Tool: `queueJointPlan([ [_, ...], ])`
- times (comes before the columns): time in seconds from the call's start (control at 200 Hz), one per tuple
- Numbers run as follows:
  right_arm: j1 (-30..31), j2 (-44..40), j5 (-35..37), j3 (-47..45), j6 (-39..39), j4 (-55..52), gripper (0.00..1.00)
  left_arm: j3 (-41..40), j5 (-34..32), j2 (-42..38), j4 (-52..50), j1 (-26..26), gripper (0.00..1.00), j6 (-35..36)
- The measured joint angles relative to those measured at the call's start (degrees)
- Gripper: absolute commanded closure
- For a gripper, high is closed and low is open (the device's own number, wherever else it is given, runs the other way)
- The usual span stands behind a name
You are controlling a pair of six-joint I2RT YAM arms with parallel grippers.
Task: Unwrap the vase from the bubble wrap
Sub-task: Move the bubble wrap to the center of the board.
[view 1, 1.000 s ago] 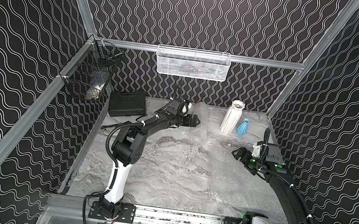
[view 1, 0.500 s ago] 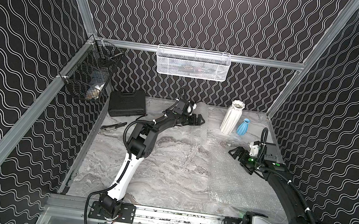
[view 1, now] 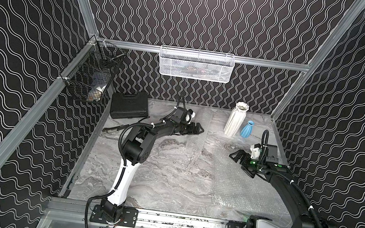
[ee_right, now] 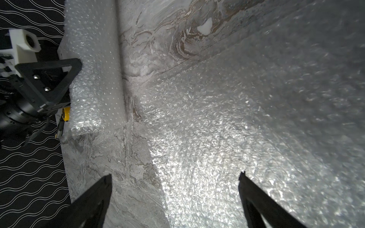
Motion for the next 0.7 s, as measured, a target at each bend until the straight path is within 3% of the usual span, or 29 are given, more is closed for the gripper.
queueJointPlan([
  [0.385, 2.62, 1.81, -0.04, -0.39, -0.66, 0.94, 0.01, -22.12, -7.30, -17.07, 1.16, 0.02, 0.14, -1.53],
  [0.7, 11.78, 8.15, 0.74, 2.19, -0.74, 3.45, 0.01, -41.27, -10.71, -33.64, 1.64, -2.99, 0.13, -7.61],
])
